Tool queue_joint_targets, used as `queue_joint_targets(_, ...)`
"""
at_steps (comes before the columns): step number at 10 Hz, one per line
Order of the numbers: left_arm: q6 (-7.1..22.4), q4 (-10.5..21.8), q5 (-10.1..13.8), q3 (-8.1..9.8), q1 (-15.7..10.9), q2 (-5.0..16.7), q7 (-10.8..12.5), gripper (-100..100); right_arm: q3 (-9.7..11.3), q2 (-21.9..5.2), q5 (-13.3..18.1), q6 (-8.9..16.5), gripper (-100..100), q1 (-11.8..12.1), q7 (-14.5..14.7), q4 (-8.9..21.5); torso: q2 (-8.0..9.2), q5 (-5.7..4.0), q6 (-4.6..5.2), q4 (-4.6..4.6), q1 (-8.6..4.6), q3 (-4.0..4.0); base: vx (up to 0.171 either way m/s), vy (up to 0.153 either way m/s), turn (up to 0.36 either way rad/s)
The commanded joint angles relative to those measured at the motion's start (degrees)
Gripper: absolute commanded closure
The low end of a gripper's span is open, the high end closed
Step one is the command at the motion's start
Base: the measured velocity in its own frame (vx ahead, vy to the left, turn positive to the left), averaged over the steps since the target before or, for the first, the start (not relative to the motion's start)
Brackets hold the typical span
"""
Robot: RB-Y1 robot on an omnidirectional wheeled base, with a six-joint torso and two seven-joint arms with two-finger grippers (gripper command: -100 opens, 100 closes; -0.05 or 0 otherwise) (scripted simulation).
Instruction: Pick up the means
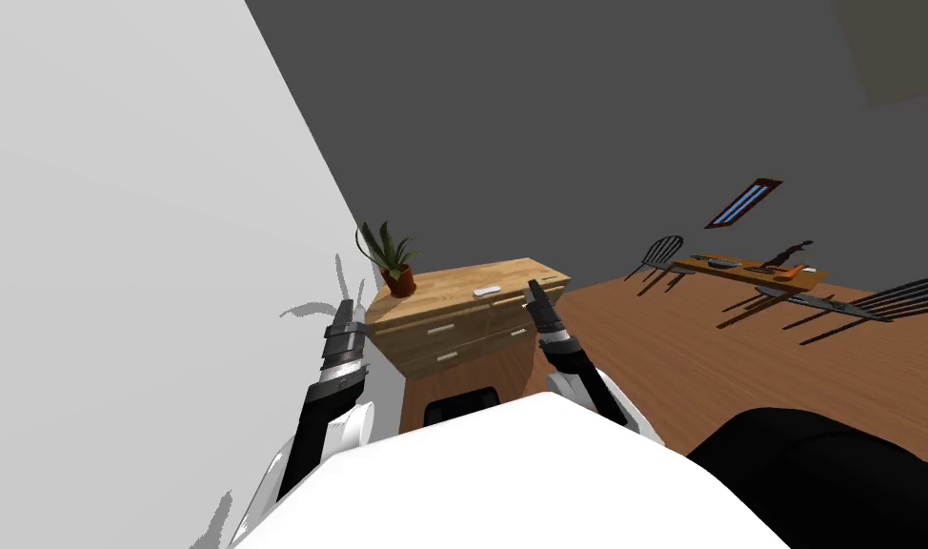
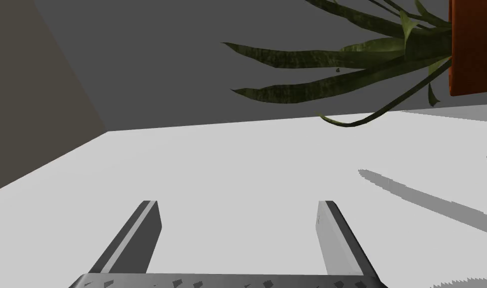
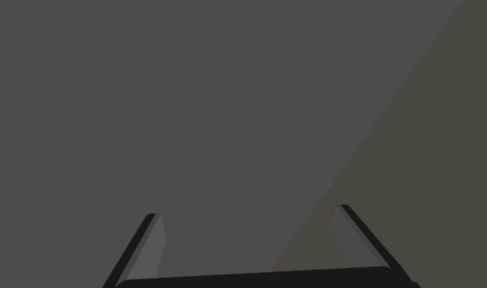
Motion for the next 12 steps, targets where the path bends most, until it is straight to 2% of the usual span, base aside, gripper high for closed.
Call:
queue_joint_targets(1, 0.0, 0.0, 0.0, 0.00, 0.0, 0.0, 0.0, 0, -0.9, -2.8, 1.3, 0.1, -100, 2.9, 0.6, 1.3, 0.00, 0.00, 0.00, 0.00, 0.00, 0.00, -0.150, -0.045, 0.470)
queue_joint_targets(2, 0.0, 0.0, 0.0, 0.00, 0.0, 0.0, 0.0, 0, -0.9, -2.8, 1.3, 0.1, -100, 3.4, 0.6, 1.3, -0.04, 0.00, -0.01, -0.01, 0.02, -0.02, -0.097, -0.034, 0.205)
queue_joint_targets(4, 0.0, 0.0, 0.0, 0.00, 0.0, 0.0, 0.0, 0, -2.6, -6.5, 3.0, -0.1, -100, 7.8, 0.7, 3.5, -0.29, 0.00, 0.00, -0.06, 0.00, -0.17, -0.089, -0.047, 0.390)
queue_joint_targets(5, 0.0, 0.0, 0.0, 0.01, 0.0, 0.0, 0.0, 0, -2.6, -6.5, 3.0, -0.1, -100, 7.9, 0.7, 3.5, -0.29, -0.02, 0.01, -0.06, -0.09, -0.16, -0.081, -0.046, 0.367)
queue_joint_targets(6, 0.0, 0.0, 0.0, 0.01, 0.0, 0.0, 0.0, 0, -3.4, -8.3, 4.0, -0.3, -100, 10.1, 0.7, 4.7, -0.36, -0.03, 0.01, -0.07, -0.07, -0.20, -0.078, -0.030, 0.381)
queue_joint_targets(7, 0.0, 0.0, 0.0, 0.01, 0.0, 0.0, 0.0, 0, -3.4, -8.3, 4.0, -0.3, -100, 10.3, 0.7, 4.7, -0.38, -0.02, 0.02, -0.08, -0.04, -0.22, -0.062, -0.021, 0.278)
queue_joint_targets(8, 0.0, 0.0, 0.0, 0.01, 0.0, 0.0, 0.0, 0, -4.2, -10.0, 5.1, -0.5, -100, 12.3, 0.7, 6.0, -0.44, -0.01, 0.04, -0.09, 0.00, -0.25, -0.068, -0.028, 0.392)
queue_joint_targets(9, 0.0, 0.0, 0.0, 0.01, 0.0, 0.0, 0.0, 0, -4.2, -10.0, 5.1, -0.5, -100, 12.9, 0.7, 6.0, -0.44, -0.01, 0.01, -0.09, -0.04, -0.25, -0.063, -0.025, 0.315)
queue_joint_targets(10, 0.0, 0.0, 0.0, 0.02, 0.0, 0.0, 0.0, 0, -5.1, -11.8, 6.3, -0.6, -100, 15.3, 0.6, 7.4, -0.46, -0.01, 0.04, -0.09, -0.02, -0.26, -0.068, -0.018, 0.392)
queue_joint_targets(11, 0.0, 0.0, 0.0, 0.01, 0.0, 0.0, 0.0, 0, -5.1, -11.8, 6.3, -0.6, -100, 15.5, 0.6, 7.4, -0.45, -0.01, 0.02, -0.09, -0.03, -0.26, -0.049, -0.022, 0.321)
queue_joint_targets(12, 0.0, 0.0, 0.0, 0.02, 0.0, 0.0, 0.0, 0, -5.9, -13.5, 7.5, -0.8, -100, 17.7, 0.4, 8.9, -0.52, -0.01, 0.04, -0.10, -0.04, -0.29, -0.049, -0.035, 0.423)
